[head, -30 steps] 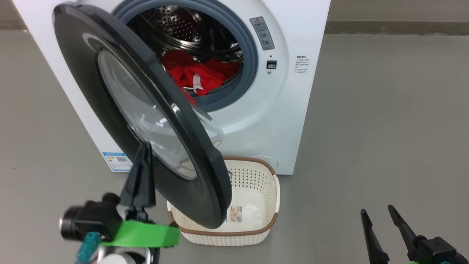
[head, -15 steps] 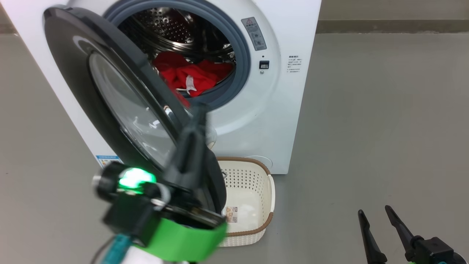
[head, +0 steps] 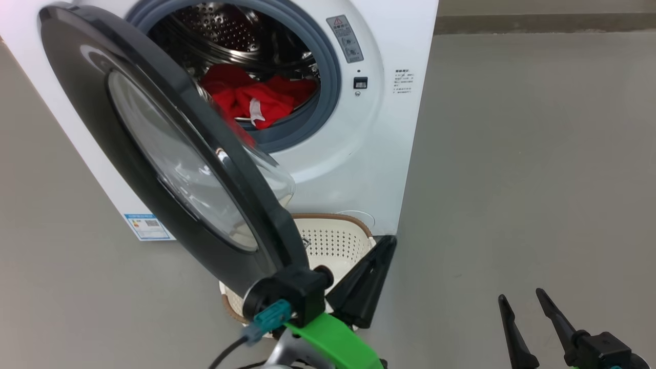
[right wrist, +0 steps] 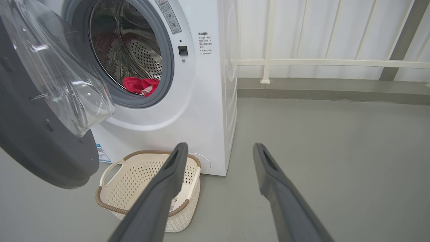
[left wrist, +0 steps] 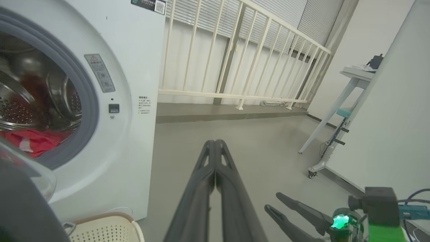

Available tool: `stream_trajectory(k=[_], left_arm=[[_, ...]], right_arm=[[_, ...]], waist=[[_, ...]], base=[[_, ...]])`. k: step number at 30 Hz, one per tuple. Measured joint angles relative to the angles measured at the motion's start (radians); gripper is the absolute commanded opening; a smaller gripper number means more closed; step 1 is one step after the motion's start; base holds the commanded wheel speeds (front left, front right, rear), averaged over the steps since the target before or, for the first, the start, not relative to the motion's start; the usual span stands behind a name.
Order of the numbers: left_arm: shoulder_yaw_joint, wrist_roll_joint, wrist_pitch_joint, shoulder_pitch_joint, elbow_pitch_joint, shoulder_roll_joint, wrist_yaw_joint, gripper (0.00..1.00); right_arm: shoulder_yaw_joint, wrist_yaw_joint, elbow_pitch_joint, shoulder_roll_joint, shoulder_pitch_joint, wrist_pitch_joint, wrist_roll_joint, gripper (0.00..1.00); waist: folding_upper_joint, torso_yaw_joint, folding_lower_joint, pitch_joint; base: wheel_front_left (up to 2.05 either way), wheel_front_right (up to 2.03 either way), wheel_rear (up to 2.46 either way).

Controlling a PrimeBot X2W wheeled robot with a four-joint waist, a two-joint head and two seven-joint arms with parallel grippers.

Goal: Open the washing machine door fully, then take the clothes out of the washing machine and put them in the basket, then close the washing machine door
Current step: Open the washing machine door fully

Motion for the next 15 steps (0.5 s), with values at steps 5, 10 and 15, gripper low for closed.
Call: stream_trajectory(k=[5, 10, 15], left_arm=[[-0.003, -0.009, 0.022, 0.000, 0.096, 0.001, 0.034, 0.00], [0.007, -0.010, 0.011, -0.003, 0.183, 0.000, 0.051, 0.00], [0.021, -0.012, -0.030, -0.021, 0.242, 0.000, 0.049, 0.00]], right_arm=[[0.001, 0.000, 0.001, 0.000, -0.005, 0.000, 0.000, 1.00], [-0.002, 0.000, 0.002, 0.000, -0.008, 0.000, 0.000, 1.00], [-0.002, 0.000, 0.005, 0.000, -0.009, 0.000, 0.000, 1.00]], waist=[[0.0000, -0.001, -0.0001, 0.012], [0.0000, -0.002, 0.0000, 0.016], [0.0000, -0.004, -0.0001, 0.017]], base=[[0.00, 0.00, 0.00], [0.00, 0.00, 0.00], [0.00, 0.00, 0.00]])
